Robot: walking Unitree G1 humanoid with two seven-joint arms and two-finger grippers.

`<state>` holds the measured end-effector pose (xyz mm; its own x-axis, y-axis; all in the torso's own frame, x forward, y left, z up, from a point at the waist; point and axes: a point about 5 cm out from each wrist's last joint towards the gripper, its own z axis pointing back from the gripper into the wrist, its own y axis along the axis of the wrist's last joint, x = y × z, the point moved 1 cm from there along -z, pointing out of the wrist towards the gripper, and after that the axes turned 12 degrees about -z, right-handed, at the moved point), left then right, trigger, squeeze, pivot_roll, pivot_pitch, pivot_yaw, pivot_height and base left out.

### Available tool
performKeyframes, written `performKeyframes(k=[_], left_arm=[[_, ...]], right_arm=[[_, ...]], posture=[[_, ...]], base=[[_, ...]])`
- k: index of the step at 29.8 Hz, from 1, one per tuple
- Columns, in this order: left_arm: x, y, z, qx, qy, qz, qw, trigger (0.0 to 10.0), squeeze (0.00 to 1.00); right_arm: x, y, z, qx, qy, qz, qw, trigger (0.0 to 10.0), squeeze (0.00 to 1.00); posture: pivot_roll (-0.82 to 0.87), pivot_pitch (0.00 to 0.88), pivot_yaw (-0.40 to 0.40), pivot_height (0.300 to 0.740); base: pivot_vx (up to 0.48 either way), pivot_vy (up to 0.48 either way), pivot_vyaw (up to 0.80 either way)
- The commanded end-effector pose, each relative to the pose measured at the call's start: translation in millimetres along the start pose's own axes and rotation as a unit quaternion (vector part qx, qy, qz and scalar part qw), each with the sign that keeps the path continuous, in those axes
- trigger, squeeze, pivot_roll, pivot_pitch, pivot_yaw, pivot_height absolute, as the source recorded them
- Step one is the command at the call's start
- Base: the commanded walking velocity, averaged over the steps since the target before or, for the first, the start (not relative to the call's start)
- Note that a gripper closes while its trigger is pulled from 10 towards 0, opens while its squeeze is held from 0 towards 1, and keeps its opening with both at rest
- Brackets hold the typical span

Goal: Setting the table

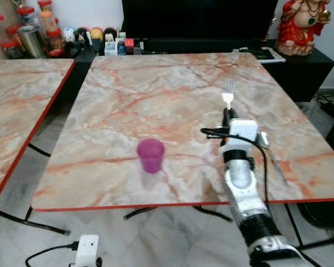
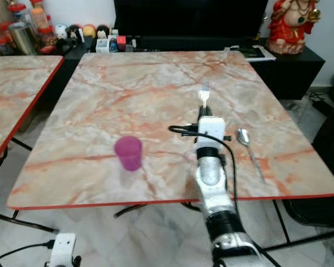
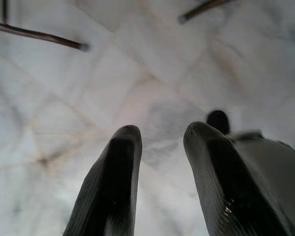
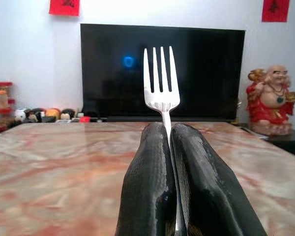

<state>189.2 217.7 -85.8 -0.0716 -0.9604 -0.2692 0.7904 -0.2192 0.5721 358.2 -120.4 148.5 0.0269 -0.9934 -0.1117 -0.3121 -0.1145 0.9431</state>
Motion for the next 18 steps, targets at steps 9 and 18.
performKeyframes(k=[9, 18], left_arm=[[5.2, -7.8, 1.5, -0.015, -0.006, 0.003, 1.000, 10.0, 0.00], [6.3, -7.0, 1.3, -0.015, -0.006, 0.004, 1.000, 10.0, 0.00]], right_arm=[[7.4, 4.1, -2.2, 0.006, -0.008, 0.008, 1.000, 10.0, 0.00], [6.7, 4.3, -2.5, 0.005, -0.005, 0.007, 1.000, 10.0, 0.00]], posture=[[-0.01, 0.051, 0.016, 0.740], [0.00, 0.049, 0.010, 0.740]], base=[[0.000, 0.480, 0.00], [0.000, 0.480, 0.00]])
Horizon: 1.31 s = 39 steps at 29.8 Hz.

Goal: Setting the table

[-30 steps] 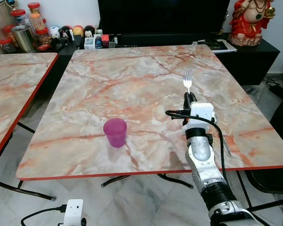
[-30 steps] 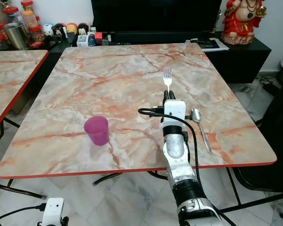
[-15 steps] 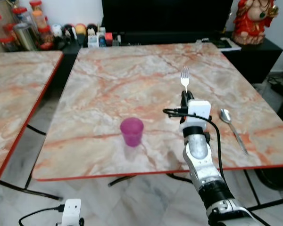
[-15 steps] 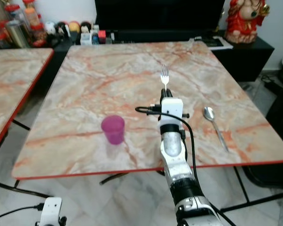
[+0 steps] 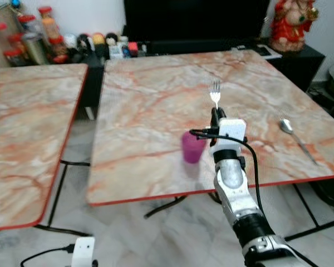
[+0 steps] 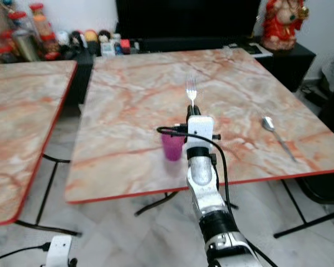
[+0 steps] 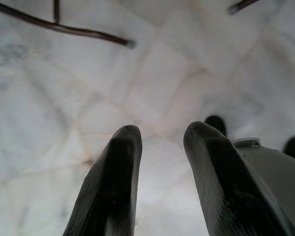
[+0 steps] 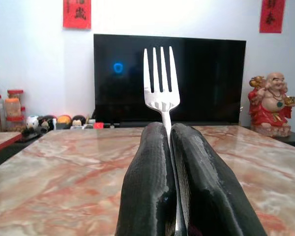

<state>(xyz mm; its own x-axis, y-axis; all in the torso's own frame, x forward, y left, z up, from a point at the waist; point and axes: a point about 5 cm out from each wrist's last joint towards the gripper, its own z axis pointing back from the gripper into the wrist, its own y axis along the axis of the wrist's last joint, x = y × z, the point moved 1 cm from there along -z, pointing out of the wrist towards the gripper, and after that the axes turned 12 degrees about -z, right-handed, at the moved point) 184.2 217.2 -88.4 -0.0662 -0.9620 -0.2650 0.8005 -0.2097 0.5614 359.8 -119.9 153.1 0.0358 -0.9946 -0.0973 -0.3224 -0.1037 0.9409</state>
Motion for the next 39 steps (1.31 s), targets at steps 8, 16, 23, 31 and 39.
performKeyframes(k=[8, 16, 23, 31, 39], left_arm=[[4.6, -2, 0.3, -0.007, -0.005, 0.001, 1.000, 10.0, 0.00], [4.1, -2, 0.2, -0.006, -0.007, -0.003, 1.000, 10.0, 0.00], [6.2, -1, 0.2, -0.005, -0.010, -0.006, 1.000, 10.0, 0.00], [6.0, -1, 0.2, -0.005, -0.010, -0.009, 1.000, 10.0, 0.00], [4.9, -1, 0.1, -0.004, -0.012, -0.013, 1.000, 10.0, 0.00]], right_arm=[[4.0, 0, 0.2, 0.000, -0.005, 0.001, 1.000, 10.0, 0.00], [-0.9, -1, 2.4, -0.003, 0.006, -0.002, 1.000, 10.0, 0.00], [-3.2, -3, 3.5, -0.006, 0.011, -0.002, 1.000, 10.0, 0.00], [-4.5, -5, 4.4, -0.010, 0.015, -0.003, 1.000, 10.0, 0.00], [-6.4, -6, 5.7, -0.013, 0.017, -0.005, 1.000, 10.0, 0.00]], posture=[[0.00, 0.045, 0.010, 0.740], [-0.01, 0.020, 0.007, 0.740], [-0.01, 0.006, 0.006, 0.740], [-0.01, 0.000, 0.004, 0.740], [-0.01, 0.000, 0.008, 0.740]], base=[[0.000, 0.480, 0.00], [0.000, 0.480, 0.00], [0.000, 0.480, 0.00], [0.000, 0.480, 0.00], [0.000, 0.480, 0.00]])
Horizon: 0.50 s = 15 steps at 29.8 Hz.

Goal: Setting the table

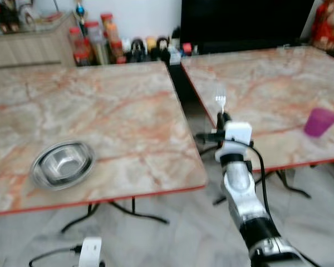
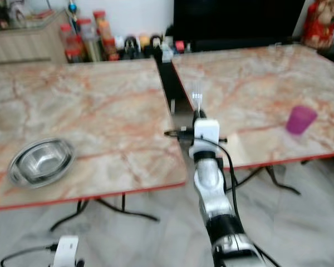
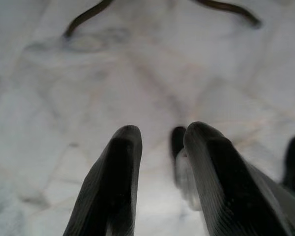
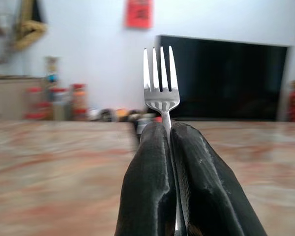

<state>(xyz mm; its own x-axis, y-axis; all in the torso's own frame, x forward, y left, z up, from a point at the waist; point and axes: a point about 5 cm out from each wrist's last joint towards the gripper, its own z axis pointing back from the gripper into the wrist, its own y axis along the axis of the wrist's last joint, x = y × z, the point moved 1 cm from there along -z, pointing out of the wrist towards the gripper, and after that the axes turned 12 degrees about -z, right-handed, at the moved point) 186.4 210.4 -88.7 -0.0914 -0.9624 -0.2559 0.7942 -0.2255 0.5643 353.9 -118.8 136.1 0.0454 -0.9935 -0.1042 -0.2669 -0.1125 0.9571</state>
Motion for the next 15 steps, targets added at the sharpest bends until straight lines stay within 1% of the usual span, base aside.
performKeyframes(k=[1, 7, 9, 11, 12, 15], left_arm=[[-1.6, -4.0, 0.5, -0.009, -0.001, -0.006, 1.000, 10.0, 0.00], [-3.0, -1.5, -0.1, -0.006, 0.001, -0.005, 1.000, 10.0, 0.00], [-3.2, -0.8, -0.2, -0.005, 0.002, -0.004, 1.000, 10.0, 0.00], [-3.2, -0.7, -0.2, -0.005, 0.003, -0.004, 1.000, 10.0, 0.00], [-3.2, -0.4, -0.3, -0.004, 0.004, -0.006, 1.000, 10.0, 0.00], [-3.2, -0.3, -0.3, -0.004, 0.004, -0.008, 1.000, 10.0, 0.00]], right_arm=[[-6.8, 8.2, -4.8, 0.016, 0.013, 0.000, 1.000, 10.0, 0.00], [-5.8, 8.5, -5.6, 0.015, 0.011, 0.000, 1.000, 10.0, 0.00], [-4.7, 8.4, -5.4, 0.015, 0.010, 0.001, 1.000, 10.0, 0.00], [-3.9, 7.9, -4.9, 0.014, 0.009, 0.001, 1.000, 10.0, 0.00], [-2.9, 7.4, -4.3, 0.013, 0.006, 0.001, 1.000, 10.0, 0.00], [-2.7, 7.2, -4.1, 0.013, 0.005, 0.000, 1.000, 10.0, 0.00]], posture=[[-0.01, 0.000, 0.008, 0.740], [0.00, 0.000, 0.009, 0.740], [0.00, 0.011, 0.007, 0.740], [0.00, 0.011, 0.007, 0.740], [0.00, 0.026, 0.007, 0.740], [0.00, 0.026, 0.007, 0.740]], base=[[0.000, 0.480, 0.00], [0.000, 0.480, 0.00], [0.000, 0.341, 0.00], [0.000, 0.259, 0.00], [0.000, 0.000, 0.00], [0.000, 0.000, 0.00]])
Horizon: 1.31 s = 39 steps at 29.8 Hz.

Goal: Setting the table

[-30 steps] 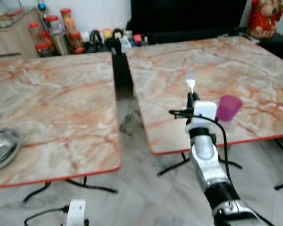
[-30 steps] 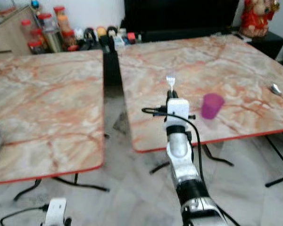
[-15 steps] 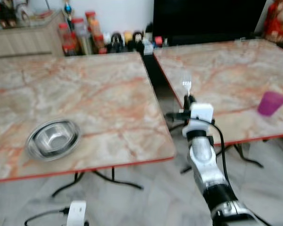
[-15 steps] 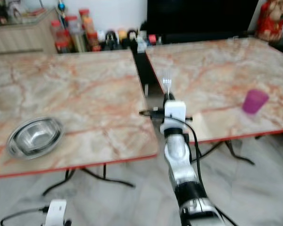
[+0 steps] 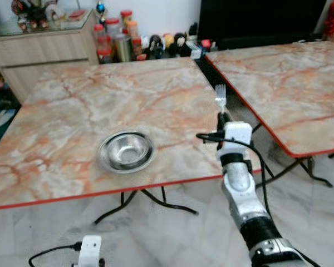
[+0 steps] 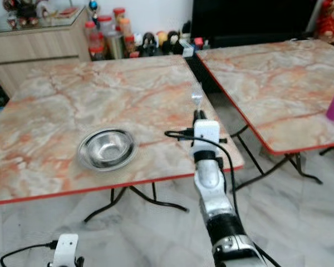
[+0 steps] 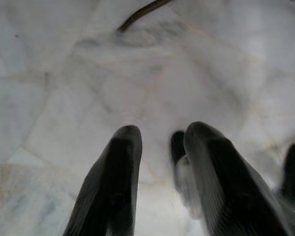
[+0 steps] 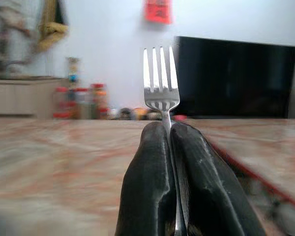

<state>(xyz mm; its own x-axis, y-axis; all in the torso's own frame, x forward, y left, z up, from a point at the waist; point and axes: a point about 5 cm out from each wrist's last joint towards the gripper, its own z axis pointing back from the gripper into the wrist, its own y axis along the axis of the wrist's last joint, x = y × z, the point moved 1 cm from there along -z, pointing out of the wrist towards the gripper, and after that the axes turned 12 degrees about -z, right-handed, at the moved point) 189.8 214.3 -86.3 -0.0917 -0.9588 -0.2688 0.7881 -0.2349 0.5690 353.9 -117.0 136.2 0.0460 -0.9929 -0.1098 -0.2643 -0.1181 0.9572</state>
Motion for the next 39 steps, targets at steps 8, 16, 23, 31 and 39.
performKeyframes(k=[8, 16, 23, 31, 39], left_arm=[[0.3, -3.6, 0.9, -0.002, 0.005, 0.004, 1.000, 10.0, 0.00], [0.6, -3.9, 0.9, -0.004, 0.005, 0.003, 1.000, 10.0, 0.00], [0.7, -2.0, 0.6, -0.001, 0.005, 0.000, 1.000, 10.0, 0.00], [0.3, -0.9, 0.2, -0.001, 0.005, -0.002, 1.000, 10.0, 0.00], [0.8, -0.2, 0.1, 0.000, 0.004, -0.001, 1.000, 10.0, 0.00]], right_arm=[[0.1, 6.6, -4.1, 0.010, 0.001, 0.002, 1.000, 10.0, 0.00], [1.6, 5.2, -3.3, 0.007, -0.004, -0.001, 1.000, 10.0, 0.00], [6.2, 2.7, -2.3, -0.001, -0.014, -0.005, 1.000, 10.0, 0.00], [8.0, -0.6, -2.7, -0.013, -0.016, -0.004, 1.000, 10.0, 0.00], [5.8, -1.2, -2.4, -0.015, -0.013, -0.003, 1.000, 10.0, 0.00]], posture=[[0.01, 0.045, 0.009, 0.740], [0.00, 0.053, 0.013, 0.740], [0.00, 0.054, 0.016, 0.740], [0.00, 0.053, 0.019, 0.740], [0.00, 0.057, 0.017, 0.740]], base=[[0.000, 0.000, 0.00], [0.000, 0.000, 0.00], [0.000, 0.000, 0.00], [0.268, 0.000, -0.24], [0.283, 0.000, 0.00]])
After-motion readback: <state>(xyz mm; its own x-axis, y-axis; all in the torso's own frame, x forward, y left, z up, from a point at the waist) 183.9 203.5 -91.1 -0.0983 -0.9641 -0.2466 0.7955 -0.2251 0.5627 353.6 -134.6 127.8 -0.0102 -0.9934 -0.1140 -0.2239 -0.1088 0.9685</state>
